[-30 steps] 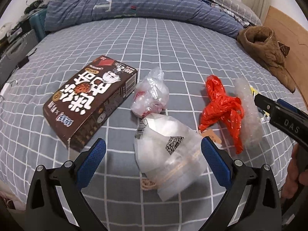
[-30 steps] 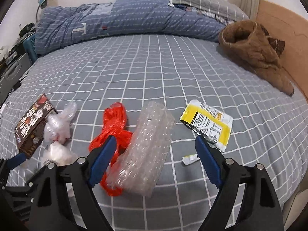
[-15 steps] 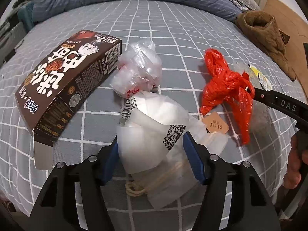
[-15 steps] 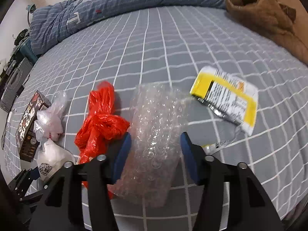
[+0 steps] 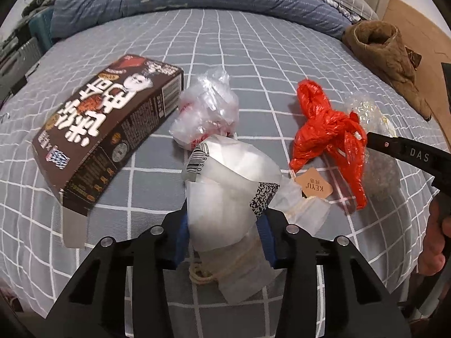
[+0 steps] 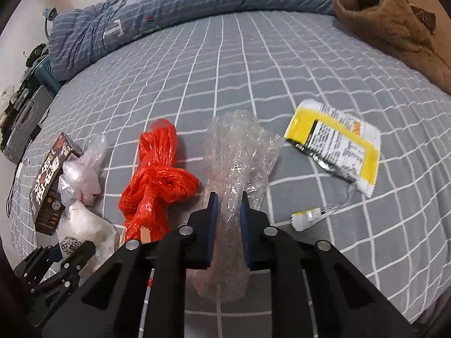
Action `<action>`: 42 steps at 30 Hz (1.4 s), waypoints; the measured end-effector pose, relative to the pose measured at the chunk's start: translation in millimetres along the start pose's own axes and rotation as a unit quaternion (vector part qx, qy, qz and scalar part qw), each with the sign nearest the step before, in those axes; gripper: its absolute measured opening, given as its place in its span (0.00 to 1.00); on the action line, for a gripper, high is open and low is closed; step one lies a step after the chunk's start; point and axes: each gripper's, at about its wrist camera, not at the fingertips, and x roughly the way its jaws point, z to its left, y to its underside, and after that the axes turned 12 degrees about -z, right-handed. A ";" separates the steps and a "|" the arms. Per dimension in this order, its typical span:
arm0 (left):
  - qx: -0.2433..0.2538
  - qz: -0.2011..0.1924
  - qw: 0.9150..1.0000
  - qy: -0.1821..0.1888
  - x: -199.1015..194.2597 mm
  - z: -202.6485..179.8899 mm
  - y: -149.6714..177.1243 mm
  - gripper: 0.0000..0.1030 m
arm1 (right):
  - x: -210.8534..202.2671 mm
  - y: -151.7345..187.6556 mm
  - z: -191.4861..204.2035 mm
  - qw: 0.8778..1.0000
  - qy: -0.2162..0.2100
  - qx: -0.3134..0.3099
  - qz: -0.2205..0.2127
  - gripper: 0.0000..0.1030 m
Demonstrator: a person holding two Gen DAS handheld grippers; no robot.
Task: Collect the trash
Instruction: 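Grasp the bubble wrap with the right gripper while the left grasps the white plastic bag, then lift the bubble wrap and white bag and carry both over the bin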
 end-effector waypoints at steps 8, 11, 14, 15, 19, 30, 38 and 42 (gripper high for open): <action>-0.001 -0.023 1.000 0.011 -25.7 -1.7 -7.9 0.36 | -34.6 -9.7 -3.2 0.999 0.012 -0.004 -0.042 0.14; -0.006 -0.028 0.999 0.018 -34.0 -0.1 -9.6 0.36 | -49.5 -11.3 -4.7 0.998 0.016 -0.007 -0.057 0.14; -0.011 -0.034 0.999 0.026 -45.6 1.6 -8.4 0.36 | -62.4 -9.2 -1.9 0.997 0.019 -0.012 -0.068 0.14; -0.011 -0.036 0.999 0.028 -50.6 2.0 -7.8 0.36 | -66.7 -8.1 -0.5 0.997 0.019 -0.015 -0.072 0.14; -0.005 -0.046 0.999 0.028 -66.2 2.7 -6.9 0.36 | -80.3 -2.1 7.6 0.996 0.022 -0.036 -0.081 0.14; 0.000 -0.064 0.997 0.034 -103.0 3.0 9.2 0.35 | -129.8 22.0 20.5 0.992 0.026 -0.057 -0.112 0.14; -0.006 -0.078 0.996 0.040 -134.4 1.5 24.3 0.35 | -161.3 47.2 29.1 0.991 0.015 -0.065 -0.117 0.14; -0.007 -0.078 0.996 0.044 -143.9 -1.5 33.9 0.35 | -173.6 63.0 34.8 0.991 0.011 -0.073 -0.116 0.14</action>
